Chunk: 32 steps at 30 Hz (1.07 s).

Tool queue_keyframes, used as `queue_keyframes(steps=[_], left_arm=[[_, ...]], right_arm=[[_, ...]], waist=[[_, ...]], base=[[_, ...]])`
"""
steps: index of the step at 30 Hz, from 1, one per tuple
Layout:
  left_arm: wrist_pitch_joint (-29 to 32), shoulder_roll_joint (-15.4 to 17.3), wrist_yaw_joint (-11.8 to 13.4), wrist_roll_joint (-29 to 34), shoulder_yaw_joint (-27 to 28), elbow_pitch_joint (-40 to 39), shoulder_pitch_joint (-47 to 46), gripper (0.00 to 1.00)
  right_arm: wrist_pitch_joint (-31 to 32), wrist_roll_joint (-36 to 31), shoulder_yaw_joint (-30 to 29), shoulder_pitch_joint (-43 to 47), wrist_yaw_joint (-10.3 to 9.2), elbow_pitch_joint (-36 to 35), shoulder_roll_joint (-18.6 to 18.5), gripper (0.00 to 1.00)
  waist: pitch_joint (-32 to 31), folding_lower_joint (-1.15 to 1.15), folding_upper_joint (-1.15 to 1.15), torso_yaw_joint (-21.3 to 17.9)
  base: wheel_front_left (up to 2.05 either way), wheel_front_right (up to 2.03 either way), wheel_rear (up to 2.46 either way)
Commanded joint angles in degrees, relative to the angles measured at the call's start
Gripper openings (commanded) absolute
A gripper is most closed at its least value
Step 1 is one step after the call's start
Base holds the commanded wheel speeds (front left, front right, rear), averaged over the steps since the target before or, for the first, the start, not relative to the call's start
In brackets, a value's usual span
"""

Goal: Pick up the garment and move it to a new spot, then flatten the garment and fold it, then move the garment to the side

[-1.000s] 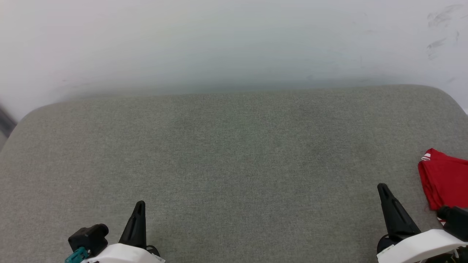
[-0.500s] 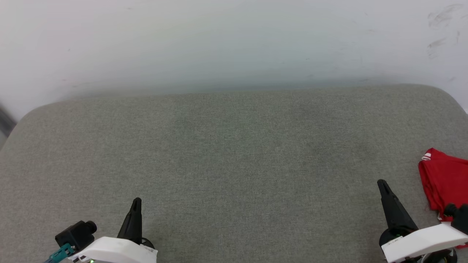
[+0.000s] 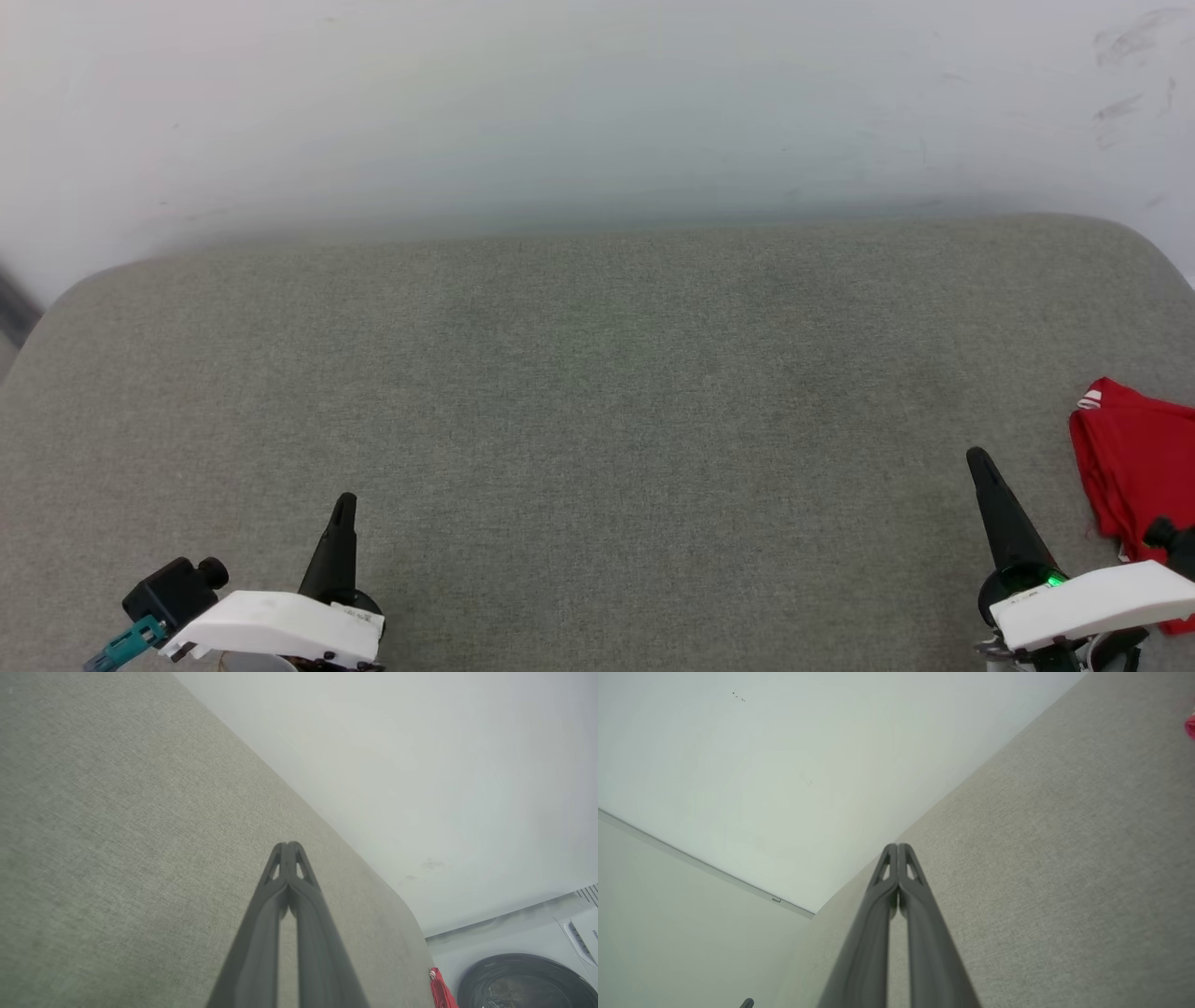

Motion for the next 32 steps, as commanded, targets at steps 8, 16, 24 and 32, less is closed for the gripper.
queue_keyframes(steps=[8,16,24,32], left_arm=[[1.63,-0.26,-0.94,-6.59,1.28,0.11,-2.22,0.00],[2.99,-0.52,-1.40,-11.51,2.07,0.62,-2.88,0.00],[4.15,-0.72,-1.80,-16.07,2.84,1.13,-3.51,0.00],[5.29,-0.92,-2.16,-20.31,3.55,1.58,-4.10,0.00]], right_arm=[[-0.14,7.02,-0.33,-2.35,0.00,1.53,-0.44,0.00],[0.00,12.15,-0.57,-3.24,0.00,3.06,-0.43,0.00],[0.10,16.85,-0.80,-4.15,0.00,4.47,-0.39,0.00],[0.26,21.28,-1.05,-4.83,0.00,5.85,-0.34,0.00]], waist=[[0.08,0.00,0.00,0.02],[0.15,0.00,0.00,0.04],[0.22,0.00,0.00,0.05],[0.29,0.00,0.00,0.07]], base=[[0.00,0.00,0.00],[0.00,0.00,0.00],[0.00,0.00,0.00],[0.00,0.00,0.00]])
